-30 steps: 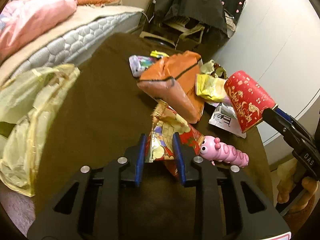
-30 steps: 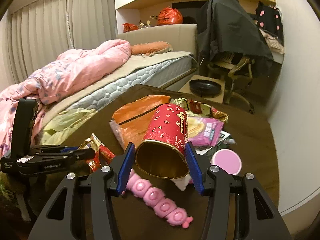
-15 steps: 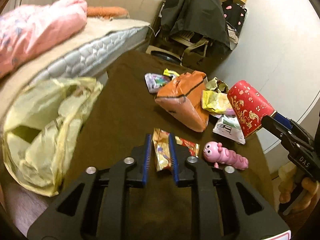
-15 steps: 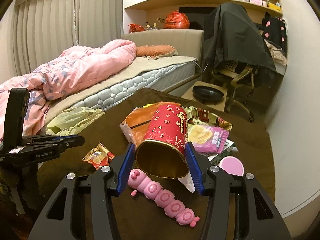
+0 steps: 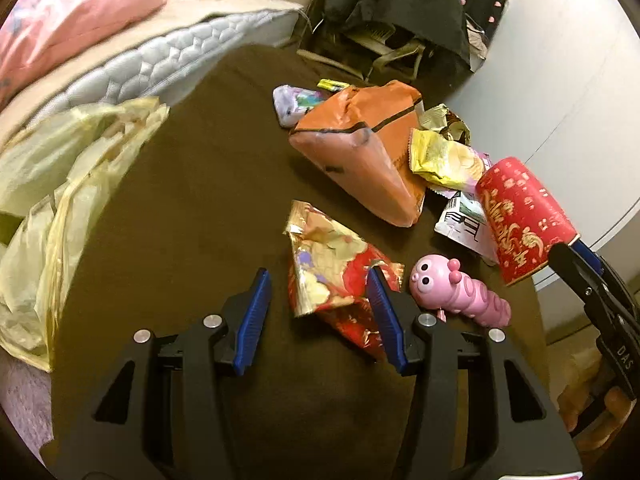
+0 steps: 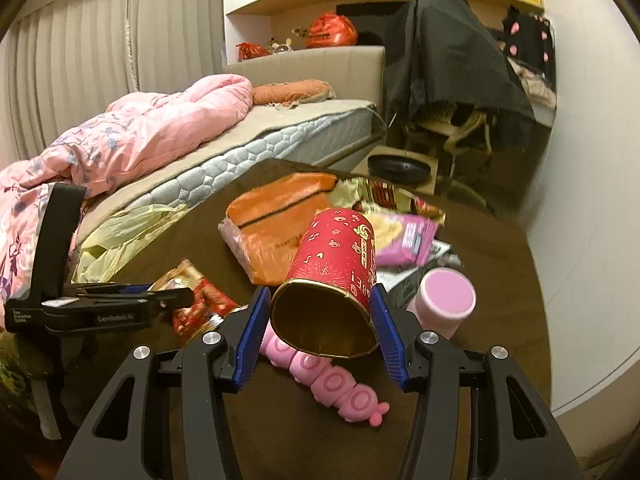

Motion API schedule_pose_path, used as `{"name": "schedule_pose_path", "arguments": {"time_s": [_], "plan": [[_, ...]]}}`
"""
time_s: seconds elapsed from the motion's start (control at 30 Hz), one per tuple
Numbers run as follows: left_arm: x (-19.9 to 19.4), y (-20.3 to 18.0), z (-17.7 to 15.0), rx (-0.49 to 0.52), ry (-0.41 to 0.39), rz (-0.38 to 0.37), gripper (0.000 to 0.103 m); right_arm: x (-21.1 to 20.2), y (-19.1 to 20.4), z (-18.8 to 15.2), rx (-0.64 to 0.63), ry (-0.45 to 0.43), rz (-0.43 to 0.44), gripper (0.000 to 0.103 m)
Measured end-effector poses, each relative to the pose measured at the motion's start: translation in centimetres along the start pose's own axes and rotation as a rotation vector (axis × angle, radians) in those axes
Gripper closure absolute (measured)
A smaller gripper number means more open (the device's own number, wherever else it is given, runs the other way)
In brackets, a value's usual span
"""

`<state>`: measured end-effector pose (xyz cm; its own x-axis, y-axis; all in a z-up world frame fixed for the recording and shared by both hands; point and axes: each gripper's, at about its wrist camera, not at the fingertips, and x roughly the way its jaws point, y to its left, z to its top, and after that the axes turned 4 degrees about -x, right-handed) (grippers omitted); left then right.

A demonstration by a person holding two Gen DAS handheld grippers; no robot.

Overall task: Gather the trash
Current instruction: 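Carry the red cup and wrapper to the yellow bag and release both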

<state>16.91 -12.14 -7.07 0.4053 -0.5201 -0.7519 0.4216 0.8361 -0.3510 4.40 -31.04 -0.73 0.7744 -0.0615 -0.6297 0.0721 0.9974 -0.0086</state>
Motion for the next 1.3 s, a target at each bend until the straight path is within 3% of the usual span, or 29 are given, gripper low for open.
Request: {"name": "schedule_pose_path", "arguments": {"time_s": [0.17,0.27,0.5,0.67,0.83,0.97,1.1,1.2,1.3], "plan": [[-0.7,-0.5,-0.1,0.046,-0.025,0.014,0.076,0.3,-0.2,-0.5,0.021,0.004,0.011,0.055],[-2.0,-0.7,0.2,0.07,-0.069,0.031,0.082,0.1,-0.2,-0.3,0.024,-0.002,0.015,0.055],[-6.1,0.0,1.4,0.109,-0.191,0.069,0.083,-0.7,1.1,1.6,-0.003,-0.045,0.03,0.055],[-9.5,3.6,3.1,0.062,-0.278,0.124,0.083,-0.6,3.6,3.9,-0.053,-0.067,0.074,0.055],[-13.6,10.6,5.3,-0.018,-0.376,0.255,0.083,1.1,8.3,6.8,-0.14,-0.067,0.159,0.055],[-14.1,15.5,6.0,-0.044,-0.348,0.297,0.083,3.4,12.7,9.0,-0.201,-0.055,0.247,0.055],[-11.8,19.4,5.9,-0.08,-0.254,0.254,0.083,6.4,17.4,11.0,-0.256,-0.03,0.354,0.055],[-9.4,21.0,5.6,-0.078,-0.178,0.232,0.083,9.4,20.5,12.0,-0.276,0.018,0.444,0.055],[-7.6,21.8,5.4,-0.05,-0.145,0.281,0.083,12.7,22.8,12.0,-0.292,0.085,0.494,0.055]]}}
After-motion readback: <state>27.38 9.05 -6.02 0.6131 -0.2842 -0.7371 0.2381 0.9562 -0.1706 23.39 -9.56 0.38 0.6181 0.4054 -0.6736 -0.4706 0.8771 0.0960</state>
